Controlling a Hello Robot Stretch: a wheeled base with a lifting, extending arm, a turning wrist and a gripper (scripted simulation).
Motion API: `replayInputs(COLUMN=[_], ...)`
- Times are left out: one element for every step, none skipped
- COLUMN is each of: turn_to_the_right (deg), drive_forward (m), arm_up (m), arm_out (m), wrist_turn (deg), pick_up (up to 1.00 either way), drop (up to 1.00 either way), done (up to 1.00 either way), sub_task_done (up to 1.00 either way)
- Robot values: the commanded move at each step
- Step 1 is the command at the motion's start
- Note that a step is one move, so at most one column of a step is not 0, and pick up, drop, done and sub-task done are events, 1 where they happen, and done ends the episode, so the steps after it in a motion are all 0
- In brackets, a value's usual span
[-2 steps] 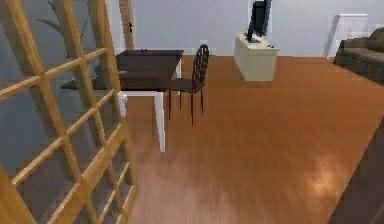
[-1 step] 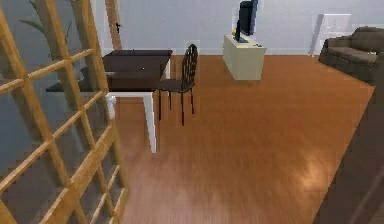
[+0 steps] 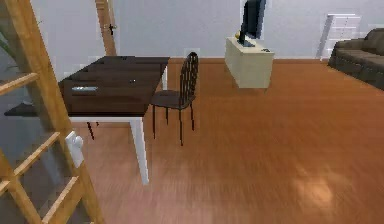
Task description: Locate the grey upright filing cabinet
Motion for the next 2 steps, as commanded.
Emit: replayInputs(turn_to_the_right=[9.0,0.0], drive_forward=[0.00,1.00], arm_up=[0.00,0.00], arm_out=[0.00,0.00], wrist_turn=[0.0,0.0], pick_up=[0.00,0.00], drop=[0.00,0.00], done=[0.00,0.00], sub_task_done=[0.00,0.00])
